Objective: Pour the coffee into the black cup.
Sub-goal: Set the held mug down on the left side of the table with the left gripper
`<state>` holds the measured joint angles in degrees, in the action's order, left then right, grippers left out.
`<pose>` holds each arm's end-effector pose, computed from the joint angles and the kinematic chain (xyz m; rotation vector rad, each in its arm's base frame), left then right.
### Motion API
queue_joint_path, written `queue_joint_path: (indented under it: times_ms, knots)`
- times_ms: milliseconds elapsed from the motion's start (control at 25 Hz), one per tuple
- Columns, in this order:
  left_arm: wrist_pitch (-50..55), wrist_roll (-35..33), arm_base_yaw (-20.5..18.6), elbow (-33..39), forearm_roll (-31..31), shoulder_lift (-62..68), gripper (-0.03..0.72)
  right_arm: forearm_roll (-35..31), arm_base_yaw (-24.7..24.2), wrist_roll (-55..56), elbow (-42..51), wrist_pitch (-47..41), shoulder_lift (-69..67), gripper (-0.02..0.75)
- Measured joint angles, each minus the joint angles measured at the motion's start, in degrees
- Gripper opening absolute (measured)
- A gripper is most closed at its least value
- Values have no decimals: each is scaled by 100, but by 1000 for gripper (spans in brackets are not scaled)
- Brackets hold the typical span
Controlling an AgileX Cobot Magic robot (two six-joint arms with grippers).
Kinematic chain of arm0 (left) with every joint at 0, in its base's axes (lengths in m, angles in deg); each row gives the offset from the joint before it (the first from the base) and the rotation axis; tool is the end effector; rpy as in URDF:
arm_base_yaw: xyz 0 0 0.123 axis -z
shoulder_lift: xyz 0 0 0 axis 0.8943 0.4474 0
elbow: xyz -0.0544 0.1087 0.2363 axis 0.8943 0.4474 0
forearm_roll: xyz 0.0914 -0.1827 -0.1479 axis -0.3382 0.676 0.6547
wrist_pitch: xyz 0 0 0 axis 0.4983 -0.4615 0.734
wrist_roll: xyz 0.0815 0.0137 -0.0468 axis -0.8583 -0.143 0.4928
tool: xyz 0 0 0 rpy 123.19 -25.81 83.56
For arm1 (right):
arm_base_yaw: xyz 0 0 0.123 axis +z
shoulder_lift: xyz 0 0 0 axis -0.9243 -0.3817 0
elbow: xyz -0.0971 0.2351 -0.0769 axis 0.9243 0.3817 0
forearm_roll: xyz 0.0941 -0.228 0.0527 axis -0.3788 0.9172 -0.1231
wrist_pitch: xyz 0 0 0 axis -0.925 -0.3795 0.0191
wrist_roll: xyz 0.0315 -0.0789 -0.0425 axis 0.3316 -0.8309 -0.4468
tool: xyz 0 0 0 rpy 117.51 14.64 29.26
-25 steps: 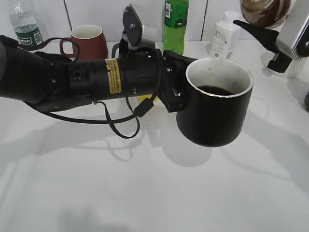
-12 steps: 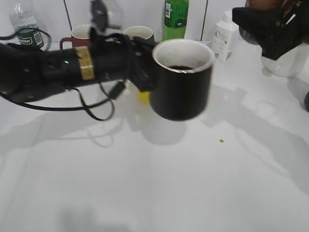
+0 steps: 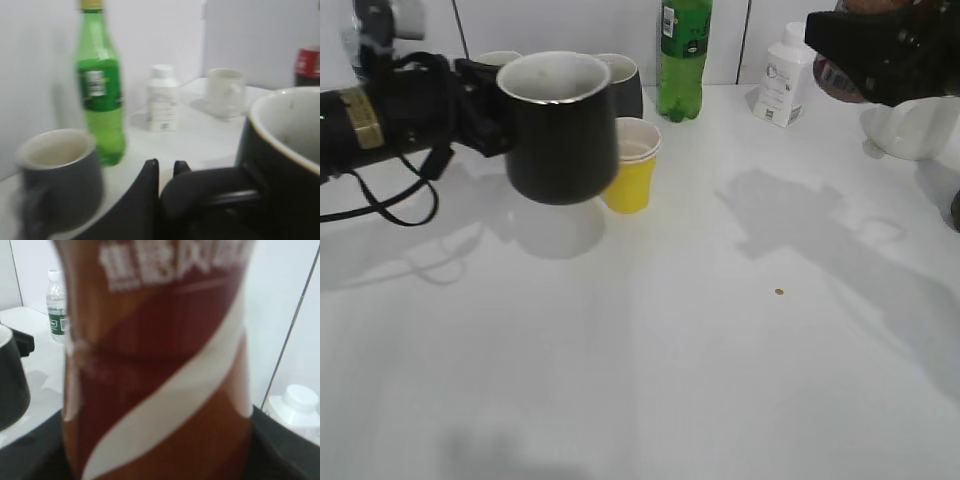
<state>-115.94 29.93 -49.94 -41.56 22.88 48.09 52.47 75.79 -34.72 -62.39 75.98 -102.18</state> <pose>0.3263 -0.1439 0.1952 0.7953 1.4846 -0.7351 0.2711 0.0912 0.2645 -0.6179 1.5392 0.5136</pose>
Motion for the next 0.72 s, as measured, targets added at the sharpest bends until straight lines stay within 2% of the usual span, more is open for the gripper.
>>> queue_joint_path:
  times_ms: [280,720]
  knots:
    - [-129,-271,-824,41,-159,-46,55,0,0,11,0,255,0,529]
    - [-217,-737,-1719,45,-72,17,55,-6,0,22,0,451,0,529]
